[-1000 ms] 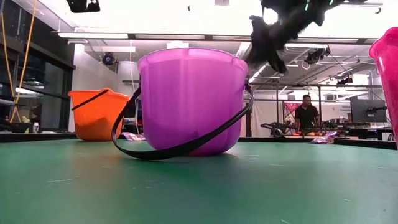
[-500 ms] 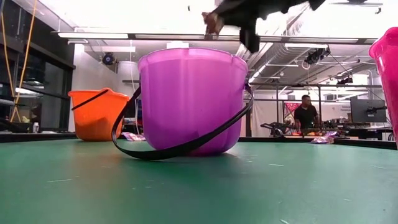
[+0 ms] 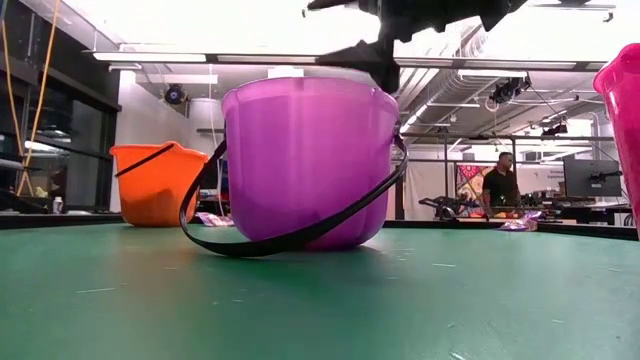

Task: Sort candy by brand, put in halloween buckets
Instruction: Put the gold candy into the violet bucket

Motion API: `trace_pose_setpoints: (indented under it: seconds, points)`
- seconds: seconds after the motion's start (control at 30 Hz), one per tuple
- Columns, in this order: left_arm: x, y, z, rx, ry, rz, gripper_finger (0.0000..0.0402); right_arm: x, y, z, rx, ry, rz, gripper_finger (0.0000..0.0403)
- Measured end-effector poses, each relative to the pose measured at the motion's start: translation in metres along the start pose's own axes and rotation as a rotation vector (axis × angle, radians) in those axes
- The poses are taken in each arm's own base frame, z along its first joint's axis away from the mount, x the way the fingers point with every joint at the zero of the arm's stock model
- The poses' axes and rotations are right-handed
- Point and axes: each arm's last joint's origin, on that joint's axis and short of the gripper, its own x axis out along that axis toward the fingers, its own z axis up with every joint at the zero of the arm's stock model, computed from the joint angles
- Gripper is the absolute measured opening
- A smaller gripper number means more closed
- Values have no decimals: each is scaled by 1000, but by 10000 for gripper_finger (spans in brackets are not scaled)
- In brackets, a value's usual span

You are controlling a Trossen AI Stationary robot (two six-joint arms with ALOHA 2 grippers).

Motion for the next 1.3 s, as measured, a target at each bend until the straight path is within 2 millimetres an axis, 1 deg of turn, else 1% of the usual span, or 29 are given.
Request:
trace_pose_setpoints:
  seconds: [0.1,0.17,0.3,0.4,0.5,0.6,0.77,0.83,1.0,1.13,1.17,1.23,1.3]
  points:
    - [10,-7,-15,12,4,54,204,-7,7,10,-4,-75,48,287]
    - [25,-10,-28,34,54,74,204,-12,12,18,-7,-128,84,287]
    - [66,-12,-53,63,208,103,204,-19,20,25,-10,-186,130,287]
    - [99,-11,-64,51,303,128,204,-20,23,25,17,-202,141,287]
    - [127,-14,-66,23,344,128,204,-20,25,23,30,-191,148,287]
    - [148,-21,-63,9,360,114,204,-20,26,22,32,-187,150,287]
    - [184,-22,-65,-43,498,192,204,-20,26,22,81,-189,152,287]
    - [197,-24,-68,-36,537,206,204,-20,26,22,84,-189,151,287]
    - [219,-31,-73,13,543,161,204,-20,26,22,117,-186,155,287]
    - [227,-33,-77,33,542,147,196,-20,26,22,117,-186,155,287]
    - [227,-34,-78,36,544,146,185,-20,26,22,117,-186,155,287]
    - [225,-34,-78,38,548,141,146,-20,26,22,116,-186,155,287]
    - [218,-36,-77,41,543,116,79,-20,26,22,114,-187,154,287]
